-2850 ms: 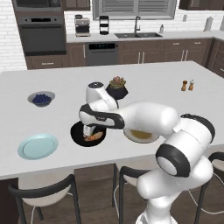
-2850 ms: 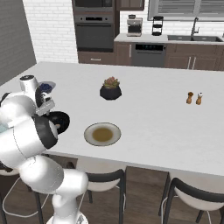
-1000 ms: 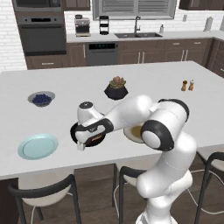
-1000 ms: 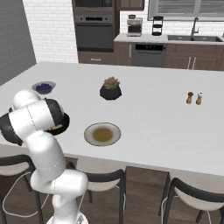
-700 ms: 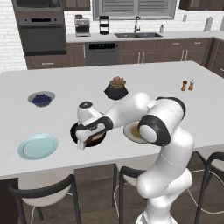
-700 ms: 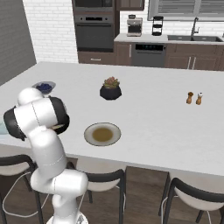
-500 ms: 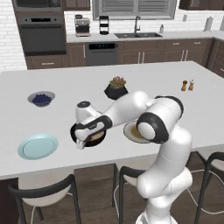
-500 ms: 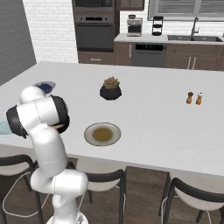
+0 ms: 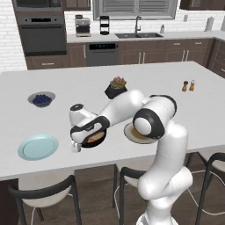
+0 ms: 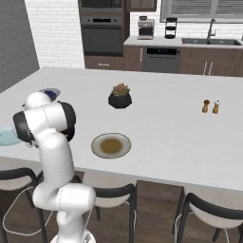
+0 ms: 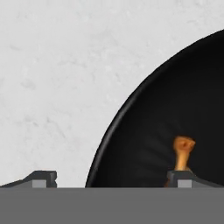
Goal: Pick the chicken drumstick and sweet potato from their plates and place them in the bowl. Then put the bowl in the fridge.
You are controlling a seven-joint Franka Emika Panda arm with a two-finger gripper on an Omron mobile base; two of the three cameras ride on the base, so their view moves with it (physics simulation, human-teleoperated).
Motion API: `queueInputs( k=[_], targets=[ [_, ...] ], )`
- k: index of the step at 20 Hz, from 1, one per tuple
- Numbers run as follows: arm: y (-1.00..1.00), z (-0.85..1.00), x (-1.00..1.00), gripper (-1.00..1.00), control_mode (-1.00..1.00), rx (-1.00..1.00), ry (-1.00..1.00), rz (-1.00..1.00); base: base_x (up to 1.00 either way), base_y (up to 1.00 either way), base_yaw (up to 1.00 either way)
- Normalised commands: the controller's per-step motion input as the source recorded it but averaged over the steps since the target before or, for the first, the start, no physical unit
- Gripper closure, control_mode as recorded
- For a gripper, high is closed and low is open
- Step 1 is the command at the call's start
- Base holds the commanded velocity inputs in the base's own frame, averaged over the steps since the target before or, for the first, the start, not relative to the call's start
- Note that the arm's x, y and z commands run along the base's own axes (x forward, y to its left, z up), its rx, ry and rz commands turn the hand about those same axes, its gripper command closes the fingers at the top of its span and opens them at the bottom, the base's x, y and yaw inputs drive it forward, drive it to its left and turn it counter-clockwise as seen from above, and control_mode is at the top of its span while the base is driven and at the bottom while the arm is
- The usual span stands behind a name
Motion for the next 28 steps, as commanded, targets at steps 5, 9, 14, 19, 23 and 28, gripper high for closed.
queueInputs(
  k=[5,9,14,19,23,28],
  targets=[
    [0.00,-0.18,0.08,1.00,-1.00,-0.02,0.02,0.00,0.00,0.00,0.00],
    [-0.10,-0.30,0.08,1.00,-1.00,0.00,0.03,0.00,0.00,0.00,0.00],
    [-0.23,-0.25,0.07,1.00,-1.00,0.00,0.02,0.00,0.00,0.00,0.00],
    [-0.54,0.10,0.02,1.00,-1.00,0.00,0.00,0.05,0.00,0.00,0.00],
    [-0.66,0.71,-0.67,1.00,-1.00,0.02,0.00,0.08,0.00,0.00,0.00],
    [-0.78,0.98,-0.99,1.00,-1.00,0.06,0.00,0.13,0.00,0.00,0.00]
  ],
)
